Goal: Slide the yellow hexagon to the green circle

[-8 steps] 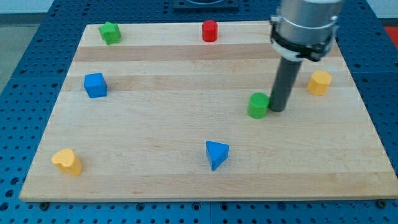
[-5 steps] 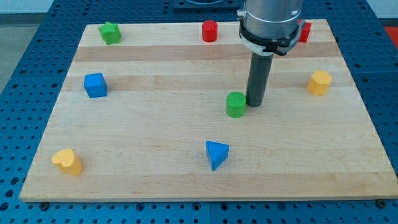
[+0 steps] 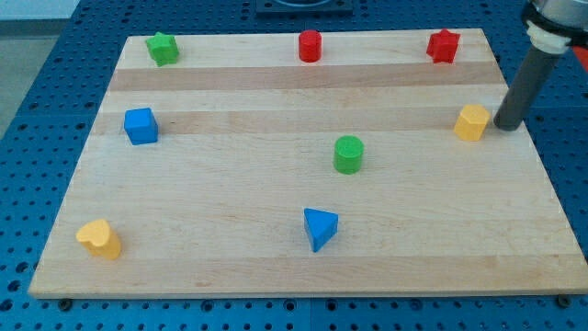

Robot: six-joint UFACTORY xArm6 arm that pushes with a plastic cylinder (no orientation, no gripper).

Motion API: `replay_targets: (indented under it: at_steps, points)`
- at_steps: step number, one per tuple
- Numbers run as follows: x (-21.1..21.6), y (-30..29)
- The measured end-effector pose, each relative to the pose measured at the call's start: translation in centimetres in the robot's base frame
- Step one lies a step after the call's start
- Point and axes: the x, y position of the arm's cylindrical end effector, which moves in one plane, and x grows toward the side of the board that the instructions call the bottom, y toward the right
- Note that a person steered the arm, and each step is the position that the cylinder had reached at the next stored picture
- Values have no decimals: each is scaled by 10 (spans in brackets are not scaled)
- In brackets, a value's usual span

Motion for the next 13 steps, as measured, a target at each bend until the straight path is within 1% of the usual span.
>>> replay_targets:
  at_steps: [1, 2, 3, 4, 6, 8, 13]
  points:
    - [-2, -17]
    - [7, -32]
    - [26, -39]
    - [33, -55]
    - [22, -116]
    - [21, -171]
    - [19, -178]
